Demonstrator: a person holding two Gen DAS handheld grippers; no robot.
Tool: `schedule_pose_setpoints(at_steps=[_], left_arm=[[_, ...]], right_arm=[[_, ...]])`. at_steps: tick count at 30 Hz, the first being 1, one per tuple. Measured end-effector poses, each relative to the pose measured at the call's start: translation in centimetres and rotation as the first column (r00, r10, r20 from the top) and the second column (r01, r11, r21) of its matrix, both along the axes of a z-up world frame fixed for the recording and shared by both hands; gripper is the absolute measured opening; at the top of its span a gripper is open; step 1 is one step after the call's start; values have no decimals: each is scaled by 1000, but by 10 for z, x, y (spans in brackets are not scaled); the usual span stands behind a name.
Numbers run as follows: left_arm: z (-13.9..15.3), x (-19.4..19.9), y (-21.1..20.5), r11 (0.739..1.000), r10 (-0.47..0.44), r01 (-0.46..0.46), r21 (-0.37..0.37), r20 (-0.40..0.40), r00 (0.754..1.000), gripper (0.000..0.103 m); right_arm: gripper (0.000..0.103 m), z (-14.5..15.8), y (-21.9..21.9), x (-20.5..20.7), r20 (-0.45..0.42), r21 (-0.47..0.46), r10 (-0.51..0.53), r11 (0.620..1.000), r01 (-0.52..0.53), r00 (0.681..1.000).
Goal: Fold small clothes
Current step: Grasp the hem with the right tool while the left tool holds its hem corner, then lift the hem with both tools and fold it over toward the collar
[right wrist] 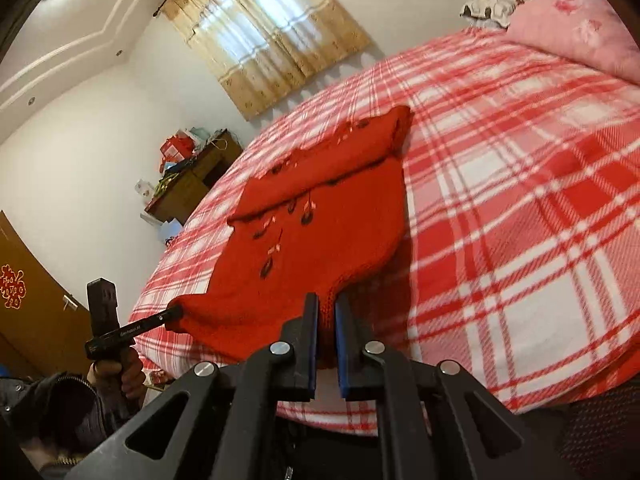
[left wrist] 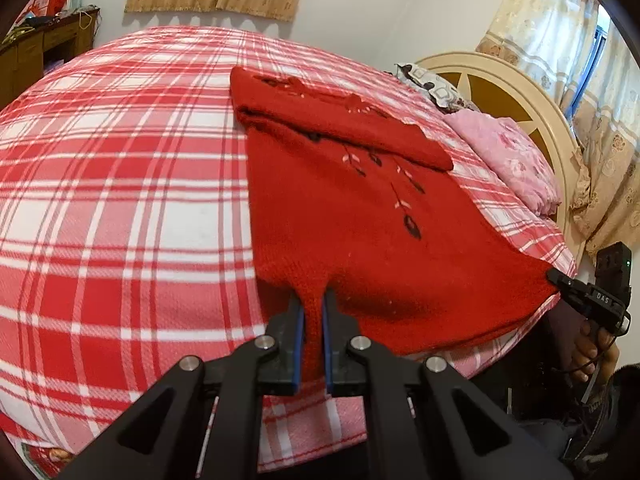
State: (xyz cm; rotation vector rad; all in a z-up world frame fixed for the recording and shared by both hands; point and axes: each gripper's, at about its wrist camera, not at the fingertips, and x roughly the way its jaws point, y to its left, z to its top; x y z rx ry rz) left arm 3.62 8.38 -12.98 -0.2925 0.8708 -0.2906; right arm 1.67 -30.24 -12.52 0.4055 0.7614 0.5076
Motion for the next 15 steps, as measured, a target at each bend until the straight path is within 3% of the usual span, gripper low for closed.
schedule_pose_setpoints(at_steps=[15], left_arm=[[41,29,5,998,-10,16,-59,99,995,8]], right_arm=[[7,48,15,38,116,9,-10,1000,9,993]])
